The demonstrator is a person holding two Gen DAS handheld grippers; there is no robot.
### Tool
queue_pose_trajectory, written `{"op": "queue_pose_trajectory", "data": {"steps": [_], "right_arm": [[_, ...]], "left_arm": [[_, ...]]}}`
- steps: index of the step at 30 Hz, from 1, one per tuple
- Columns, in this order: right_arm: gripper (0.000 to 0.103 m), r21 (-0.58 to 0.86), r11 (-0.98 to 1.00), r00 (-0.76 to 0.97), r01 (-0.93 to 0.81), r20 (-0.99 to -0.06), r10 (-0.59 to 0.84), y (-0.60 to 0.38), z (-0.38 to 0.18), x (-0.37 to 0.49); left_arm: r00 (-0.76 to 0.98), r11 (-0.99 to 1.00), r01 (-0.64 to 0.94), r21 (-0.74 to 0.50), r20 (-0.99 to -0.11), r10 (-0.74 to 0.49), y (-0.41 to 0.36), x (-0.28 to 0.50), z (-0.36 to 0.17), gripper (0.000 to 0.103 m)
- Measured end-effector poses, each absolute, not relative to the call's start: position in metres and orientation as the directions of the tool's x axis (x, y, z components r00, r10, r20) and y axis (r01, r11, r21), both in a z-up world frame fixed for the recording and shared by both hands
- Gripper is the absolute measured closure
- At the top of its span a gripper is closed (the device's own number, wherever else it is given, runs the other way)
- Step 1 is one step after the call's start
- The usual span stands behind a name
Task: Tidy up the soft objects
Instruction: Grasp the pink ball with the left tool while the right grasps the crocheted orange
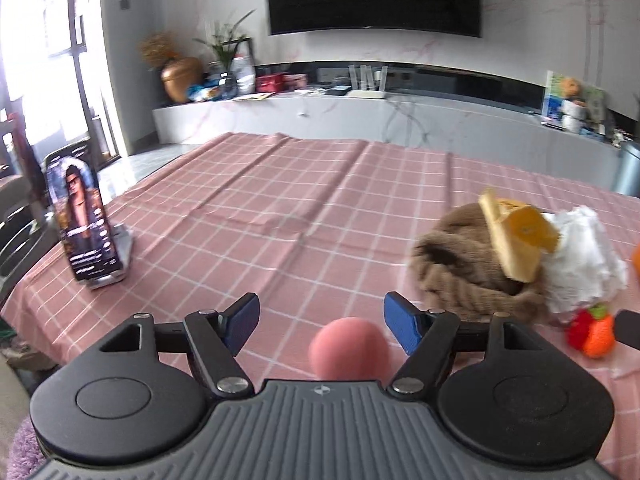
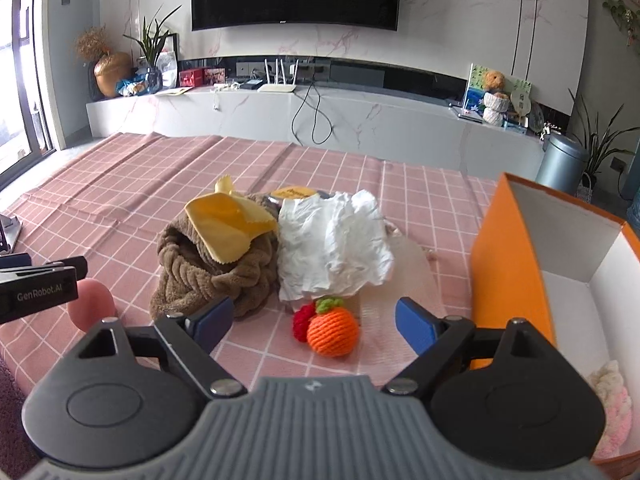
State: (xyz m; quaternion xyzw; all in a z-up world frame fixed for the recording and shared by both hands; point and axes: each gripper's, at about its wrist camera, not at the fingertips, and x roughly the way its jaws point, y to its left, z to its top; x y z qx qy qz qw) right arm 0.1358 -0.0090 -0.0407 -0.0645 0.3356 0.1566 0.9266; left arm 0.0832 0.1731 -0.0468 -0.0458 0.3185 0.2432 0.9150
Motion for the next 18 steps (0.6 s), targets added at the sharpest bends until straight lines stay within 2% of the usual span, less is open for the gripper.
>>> {"op": "queue_pose_trajectory", "data": {"steps": [5,7,14,17,18], "right_arm": [[0.016,-0.011,0.936,0.704,-0.351,-0.663,0.256,-0.003,-0.054,0.142],[0.016,-0.009,0.937,0.697,-0.349,-0.671,0.253,-0.002,-0.060,0.146],[0.016,0.006,0.945,0.682,-0.327,-0.691,0.240,-0.005,-0.073,0.156],[0.016,0.010,0.950,0.687,-0.311,-0.688,0.233,-0.007,-0.077,0.159],[0.016,0.013,0.952,0.690,-0.306,-0.686,0.231,-0.009,-0.078,0.159]], "left_arm": [[0.638,0.860,-0.507,0.053,-0.648,0.416,0.190,0.092,-0.066,0.017],[0.654,0.872,-0.487,0.055,-0.638,0.406,0.186,0.093,-0.068,0.014],[0.679,0.904,-0.424,0.057,-0.641,0.359,0.163,0.095,-0.077,0.013],[0.692,0.923,-0.383,0.037,-0.650,0.313,0.156,0.099,-0.082,0.017],[0.695,0.930,-0.366,0.028,-0.656,0.294,0.155,0.101,-0.084,0.021]]}}
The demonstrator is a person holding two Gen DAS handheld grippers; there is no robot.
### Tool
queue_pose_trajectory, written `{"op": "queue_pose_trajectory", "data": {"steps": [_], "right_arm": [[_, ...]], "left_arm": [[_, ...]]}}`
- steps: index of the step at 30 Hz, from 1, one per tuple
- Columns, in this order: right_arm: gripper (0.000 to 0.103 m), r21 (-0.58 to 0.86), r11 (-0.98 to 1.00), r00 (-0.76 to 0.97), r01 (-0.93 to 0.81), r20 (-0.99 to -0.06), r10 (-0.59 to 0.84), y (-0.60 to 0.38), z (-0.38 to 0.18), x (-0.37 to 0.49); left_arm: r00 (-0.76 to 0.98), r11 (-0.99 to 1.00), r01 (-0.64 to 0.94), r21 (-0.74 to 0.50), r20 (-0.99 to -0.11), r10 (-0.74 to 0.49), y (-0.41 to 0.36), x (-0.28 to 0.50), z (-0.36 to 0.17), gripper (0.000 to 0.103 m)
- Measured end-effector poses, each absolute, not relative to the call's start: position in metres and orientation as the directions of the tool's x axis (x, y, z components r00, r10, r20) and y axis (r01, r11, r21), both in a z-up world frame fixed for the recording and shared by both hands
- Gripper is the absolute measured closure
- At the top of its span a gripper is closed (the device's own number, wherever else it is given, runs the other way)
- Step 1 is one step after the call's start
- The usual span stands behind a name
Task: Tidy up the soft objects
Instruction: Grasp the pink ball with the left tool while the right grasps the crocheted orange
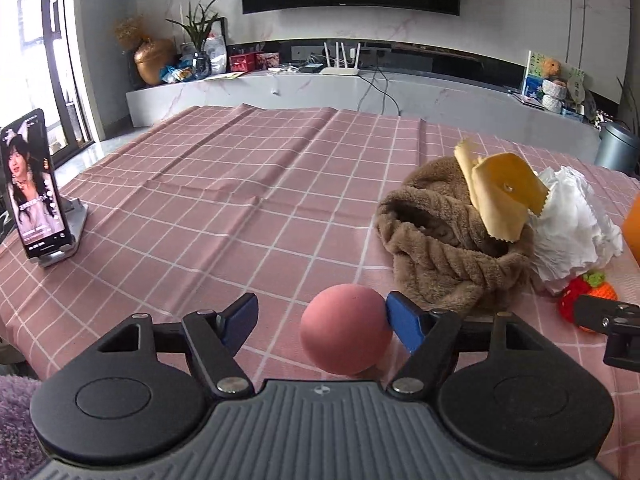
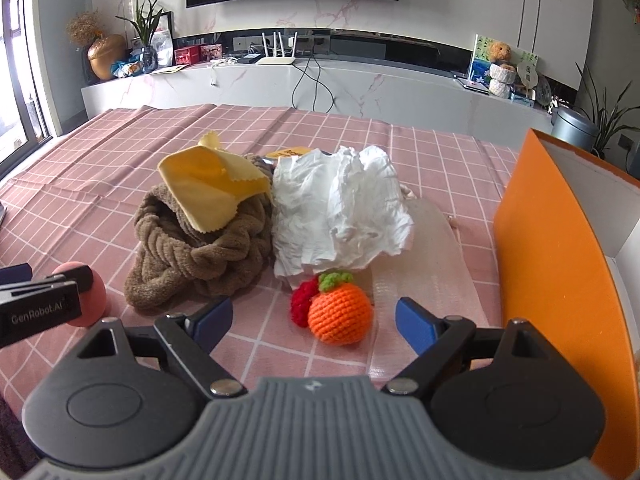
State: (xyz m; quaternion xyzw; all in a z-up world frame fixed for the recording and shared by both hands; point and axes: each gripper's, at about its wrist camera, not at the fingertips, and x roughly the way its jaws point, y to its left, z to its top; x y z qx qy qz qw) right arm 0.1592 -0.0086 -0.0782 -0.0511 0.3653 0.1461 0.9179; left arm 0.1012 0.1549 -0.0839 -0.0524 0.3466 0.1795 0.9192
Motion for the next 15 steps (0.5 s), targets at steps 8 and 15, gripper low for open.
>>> {"op": "queue_pose_trajectory", "data": {"steps": [8,15], "right_arm": [[0.022,0.026,0.952,0.692,-0.306,-0.680,0.241,-0.011,-0.089,0.168],[0.042,-0.044,0.932,0.699,-0.359,-0.674,0.237,0.002,-0.098,0.175]], "left_arm": [[0.709,0.953,-0.298,0.059,-0.655,0.263,0.139,0.114,-0.092,0.047],[0.717,0.957,-0.265,0.120,-0.639,0.279,0.131,0.118,-0.096,0.048]]}}
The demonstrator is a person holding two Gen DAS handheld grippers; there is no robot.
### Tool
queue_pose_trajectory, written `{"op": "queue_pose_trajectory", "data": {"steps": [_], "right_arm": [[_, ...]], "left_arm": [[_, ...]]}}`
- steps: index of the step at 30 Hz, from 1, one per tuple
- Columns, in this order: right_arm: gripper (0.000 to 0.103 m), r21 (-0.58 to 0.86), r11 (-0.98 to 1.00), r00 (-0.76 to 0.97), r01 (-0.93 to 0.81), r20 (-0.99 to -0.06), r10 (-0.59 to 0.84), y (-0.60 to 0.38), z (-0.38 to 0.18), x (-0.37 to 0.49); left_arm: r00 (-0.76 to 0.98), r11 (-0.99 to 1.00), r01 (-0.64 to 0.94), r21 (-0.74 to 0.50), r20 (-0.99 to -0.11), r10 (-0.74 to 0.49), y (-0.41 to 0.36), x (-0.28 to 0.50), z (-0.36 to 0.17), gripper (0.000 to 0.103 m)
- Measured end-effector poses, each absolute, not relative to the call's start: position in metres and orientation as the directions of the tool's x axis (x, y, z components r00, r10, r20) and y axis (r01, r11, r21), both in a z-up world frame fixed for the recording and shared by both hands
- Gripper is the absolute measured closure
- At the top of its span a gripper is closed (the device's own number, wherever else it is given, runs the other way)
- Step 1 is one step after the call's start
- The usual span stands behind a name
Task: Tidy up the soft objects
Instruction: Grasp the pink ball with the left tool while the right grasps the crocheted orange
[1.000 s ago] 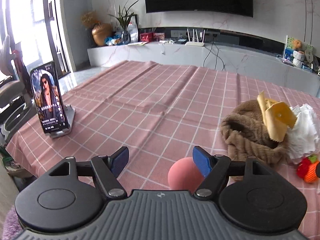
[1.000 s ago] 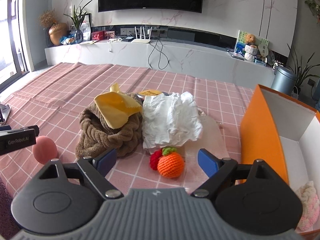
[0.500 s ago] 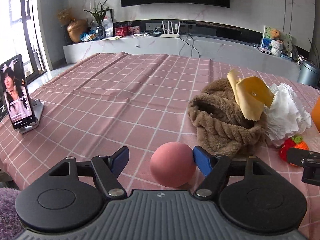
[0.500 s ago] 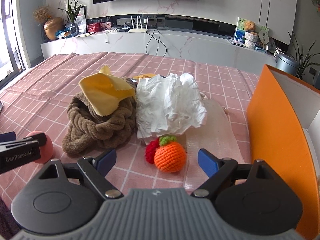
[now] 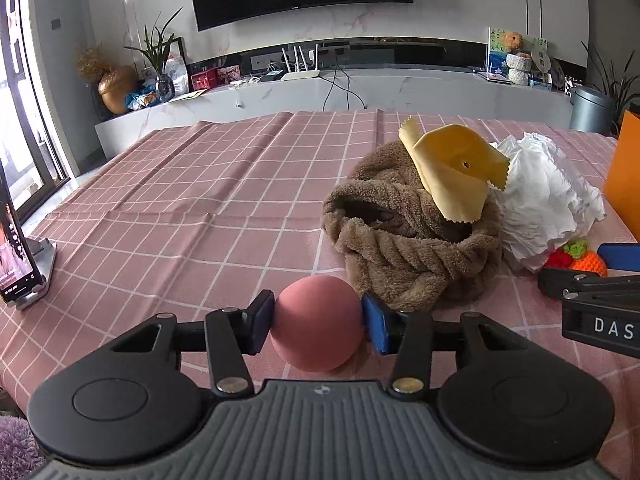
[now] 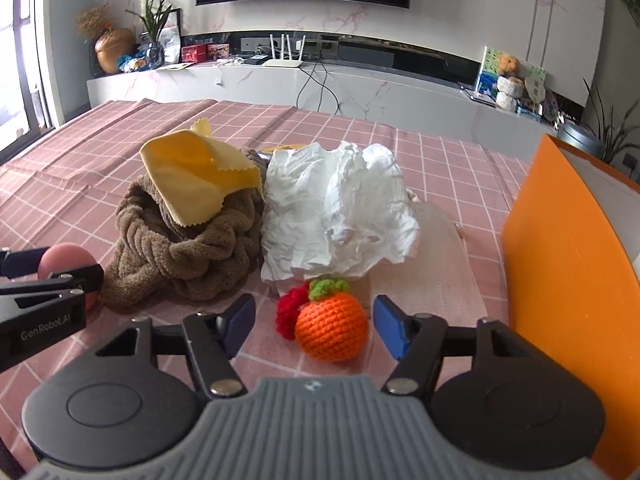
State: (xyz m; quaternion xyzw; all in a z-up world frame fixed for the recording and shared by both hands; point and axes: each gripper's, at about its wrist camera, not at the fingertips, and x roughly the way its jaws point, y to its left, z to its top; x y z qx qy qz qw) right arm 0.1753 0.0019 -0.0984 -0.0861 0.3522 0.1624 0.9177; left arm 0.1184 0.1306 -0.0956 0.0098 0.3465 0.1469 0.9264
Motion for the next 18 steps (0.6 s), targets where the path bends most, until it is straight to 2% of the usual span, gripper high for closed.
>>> {"op": "queue_pose_trajectory", "data": {"steps": [5,7,10,18], "right_arm": [[0.042,-0.079,0.930,0.703,-0.360,-0.679,0.215,0.007,-0.105,0.181],[0.048,-0.085,0.931,0.700,-0.356,-0.684,0.205,0.006,-0.107,0.184],[0.049,-0.089,0.927,0.700,-0.365,-0.682,0.210,0.006,-0.106,0.182],[0.050,-0.066,0.903,0.695,-0.425,-0.663,0.279,0.009,-0.088,0.160]], "left_arm": [[0.712,0.954,-0.271,0.125,-0.642,0.286,0.133,0.122,-0.098,0.047],[0.714,0.955,-0.272,0.121,-0.639,0.285,0.135,0.122,-0.098,0.046],[0.715,0.955,-0.269,0.122,-0.639,0.283,0.136,0.122,-0.099,0.047],[0.721,0.956,-0.258,0.137,-0.632,0.285,0.130,0.113,-0.088,0.051]]}}
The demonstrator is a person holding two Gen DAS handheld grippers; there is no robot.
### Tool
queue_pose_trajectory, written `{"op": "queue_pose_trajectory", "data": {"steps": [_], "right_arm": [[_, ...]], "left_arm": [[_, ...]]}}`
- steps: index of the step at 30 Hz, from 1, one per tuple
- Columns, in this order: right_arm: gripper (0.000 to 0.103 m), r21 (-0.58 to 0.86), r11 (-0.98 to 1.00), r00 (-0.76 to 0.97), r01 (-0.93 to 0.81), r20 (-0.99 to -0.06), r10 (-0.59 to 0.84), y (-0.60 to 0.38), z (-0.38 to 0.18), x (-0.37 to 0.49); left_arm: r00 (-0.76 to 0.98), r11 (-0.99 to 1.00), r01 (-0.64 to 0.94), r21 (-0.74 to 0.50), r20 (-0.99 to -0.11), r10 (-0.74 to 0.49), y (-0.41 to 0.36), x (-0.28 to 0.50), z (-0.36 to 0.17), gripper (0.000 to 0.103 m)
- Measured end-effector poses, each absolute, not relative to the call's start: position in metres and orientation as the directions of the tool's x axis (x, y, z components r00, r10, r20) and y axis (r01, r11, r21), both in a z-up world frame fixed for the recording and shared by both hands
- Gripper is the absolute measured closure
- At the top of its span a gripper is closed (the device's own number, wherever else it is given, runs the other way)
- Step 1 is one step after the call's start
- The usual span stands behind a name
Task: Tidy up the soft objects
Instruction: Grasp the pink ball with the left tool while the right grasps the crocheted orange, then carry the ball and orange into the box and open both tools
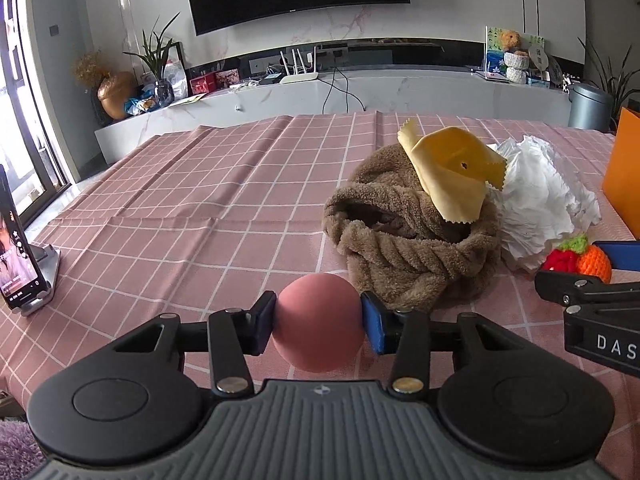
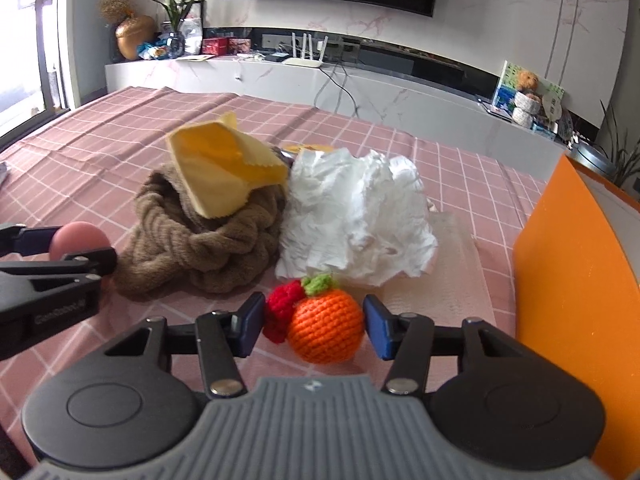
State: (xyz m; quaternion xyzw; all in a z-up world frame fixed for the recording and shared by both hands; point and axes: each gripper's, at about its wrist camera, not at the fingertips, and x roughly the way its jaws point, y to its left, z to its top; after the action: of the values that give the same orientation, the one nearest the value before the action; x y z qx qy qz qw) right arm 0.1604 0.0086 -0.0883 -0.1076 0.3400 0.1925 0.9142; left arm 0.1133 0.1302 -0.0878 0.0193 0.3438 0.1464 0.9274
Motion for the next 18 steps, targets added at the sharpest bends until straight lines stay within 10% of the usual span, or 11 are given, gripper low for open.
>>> {"op": "queue_pose_trajectory", "data": {"steps": [18], "right_arm": [[0.050,0.004,0.921,0.766,-0.389,-0.553,0.326,-0.052,-0.017,0.102]], "left_arm": [[0.826,0.986,-0.147,0.078,-0.539,0.166,0.076,0.083,-0.015,0.051]]}}
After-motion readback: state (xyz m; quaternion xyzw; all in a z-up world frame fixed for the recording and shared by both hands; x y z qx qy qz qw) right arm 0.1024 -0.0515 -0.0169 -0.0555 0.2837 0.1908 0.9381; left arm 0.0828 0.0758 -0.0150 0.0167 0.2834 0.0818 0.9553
